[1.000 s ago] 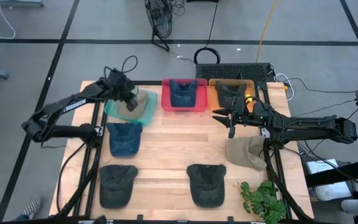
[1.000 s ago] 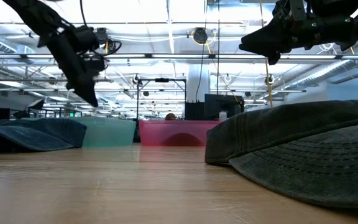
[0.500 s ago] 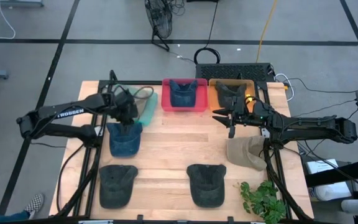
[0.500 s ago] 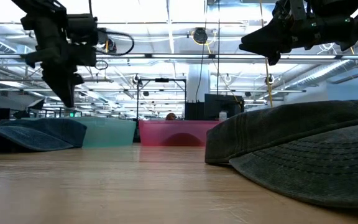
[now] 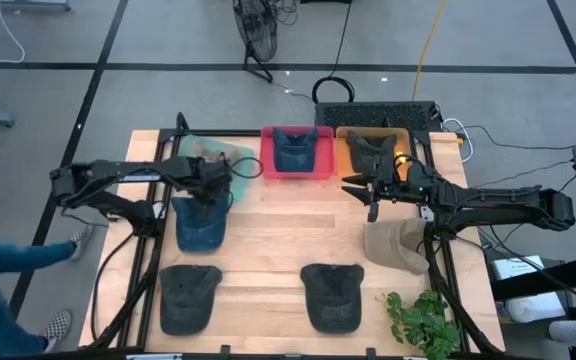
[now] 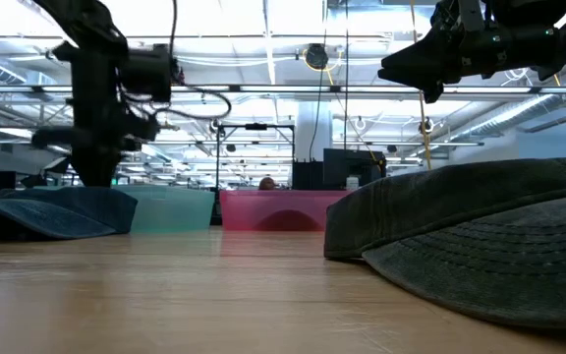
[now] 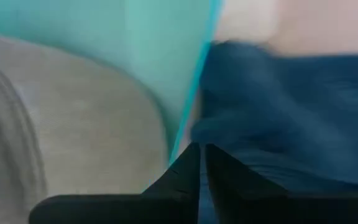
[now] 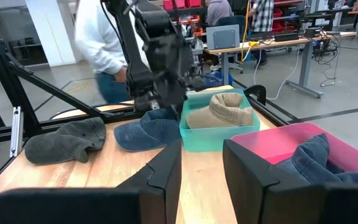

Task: Pick & Place hat
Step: Adjust the green bin

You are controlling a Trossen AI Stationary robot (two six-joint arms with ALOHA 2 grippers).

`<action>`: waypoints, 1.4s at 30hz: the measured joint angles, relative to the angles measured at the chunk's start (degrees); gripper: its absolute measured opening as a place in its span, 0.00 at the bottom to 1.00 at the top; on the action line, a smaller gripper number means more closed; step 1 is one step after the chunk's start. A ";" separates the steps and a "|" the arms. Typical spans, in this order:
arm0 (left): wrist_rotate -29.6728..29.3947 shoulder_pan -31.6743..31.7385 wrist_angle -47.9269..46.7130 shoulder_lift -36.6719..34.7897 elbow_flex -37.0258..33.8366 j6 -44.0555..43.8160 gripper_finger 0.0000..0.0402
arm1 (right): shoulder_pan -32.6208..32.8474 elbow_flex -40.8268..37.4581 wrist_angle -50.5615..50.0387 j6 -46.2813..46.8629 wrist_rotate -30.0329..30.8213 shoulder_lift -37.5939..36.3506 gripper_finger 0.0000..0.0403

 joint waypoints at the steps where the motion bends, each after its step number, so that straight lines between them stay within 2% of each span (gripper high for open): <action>1: -1.98 0.27 0.14 1.27 0.00 0.89 0.09 | 0.00 0.00 0.00 0.00 0.00 0.00 0.24; 5: -10.45 2.15 0.22 4.81 -0.02 3.62 0.09 | 0.00 0.00 -0.02 0.00 0.00 0.00 0.24; 8: -12.89 4.39 1.83 5.82 -0.02 5.05 0.09 | 0.00 0.00 0.00 -0.04 -0.02 0.00 0.24; 15: -13.52 10.95 7.45 5.92 -0.02 5.41 0.09 | 0.00 0.00 -0.04 -0.01 -0.02 0.00 0.24; 22: -12.07 15.88 8.27 5.90 -0.02 4.86 0.09 | 0.00 0.00 -0.04 0.00 -0.04 0.00 0.24; 28: -10.58 16.33 7.19 5.90 -0.04 4.22 0.09 | -0.01 0.00 -0.04 -0.01 -0.04 0.00 0.24; 33: -13.14 16.32 5.28 5.91 -0.04 3.07 0.09 | 0.00 0.00 -0.04 0.11 -0.04 0.00 0.24; 42: -13.80 15.39 4.90 5.92 -0.04 -0.61 0.09 | 0.00 0.00 -0.04 0.42 -0.07 0.00 0.24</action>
